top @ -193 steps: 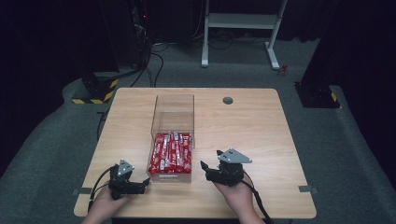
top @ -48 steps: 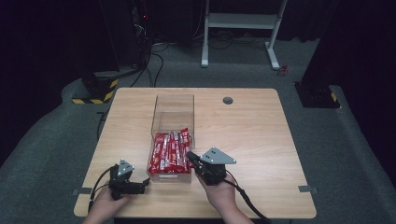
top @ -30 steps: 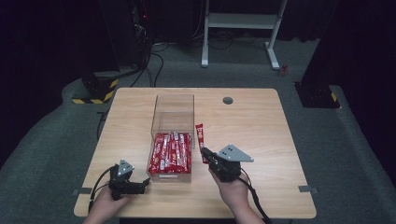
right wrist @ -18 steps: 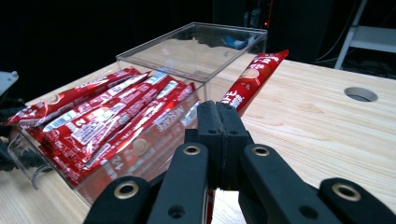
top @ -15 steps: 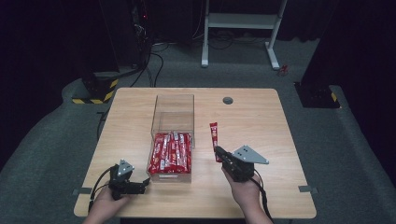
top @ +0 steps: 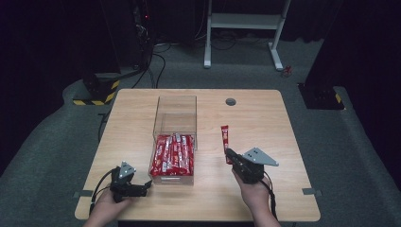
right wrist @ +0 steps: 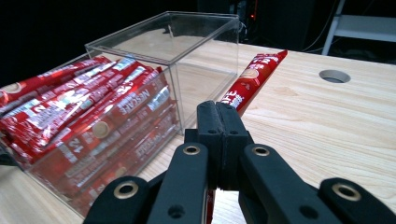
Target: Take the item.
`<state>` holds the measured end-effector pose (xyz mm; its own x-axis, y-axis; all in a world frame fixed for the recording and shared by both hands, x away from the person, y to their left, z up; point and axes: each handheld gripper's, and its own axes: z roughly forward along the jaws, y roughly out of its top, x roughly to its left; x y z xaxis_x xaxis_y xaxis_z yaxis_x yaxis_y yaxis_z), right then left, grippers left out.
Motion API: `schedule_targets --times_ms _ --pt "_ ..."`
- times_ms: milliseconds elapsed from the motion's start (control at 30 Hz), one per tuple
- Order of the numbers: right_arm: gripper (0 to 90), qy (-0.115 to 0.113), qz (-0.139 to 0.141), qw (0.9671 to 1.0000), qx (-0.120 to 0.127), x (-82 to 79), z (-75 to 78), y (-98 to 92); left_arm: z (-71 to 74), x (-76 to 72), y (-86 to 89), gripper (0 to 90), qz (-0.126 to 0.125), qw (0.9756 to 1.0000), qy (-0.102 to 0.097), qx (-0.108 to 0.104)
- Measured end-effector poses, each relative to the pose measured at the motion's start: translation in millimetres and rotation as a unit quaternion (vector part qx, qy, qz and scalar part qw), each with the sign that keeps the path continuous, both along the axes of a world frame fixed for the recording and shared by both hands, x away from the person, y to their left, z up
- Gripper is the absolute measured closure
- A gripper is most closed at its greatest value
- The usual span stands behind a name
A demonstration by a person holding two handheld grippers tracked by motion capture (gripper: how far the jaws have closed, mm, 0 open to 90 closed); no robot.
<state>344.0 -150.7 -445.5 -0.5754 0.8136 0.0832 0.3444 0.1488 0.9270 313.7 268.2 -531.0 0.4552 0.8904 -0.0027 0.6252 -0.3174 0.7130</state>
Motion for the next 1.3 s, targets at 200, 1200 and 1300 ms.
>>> schedule_targets --times_ms 200,1200,1300 --pt "90.0 -0.002 -0.008 1.0000 -0.001 1.1 0.6 -9.7 0.0 0.0 0.0 1.0 0.000 1.0000 0.000 0.000" --pt "89.9 0.010 -0.062 0.9980 0.008 14.0 -5.2 -58.5 0.0 0.4 0.0 1.0 0.000 1.0000 0.000 0.000" --pt "89.9 0.012 -0.068 0.9976 0.007 15.0 -6.6 -61.0 0.0 0.4 0.0 1.0 0.000 1.0000 0.000 0.000"
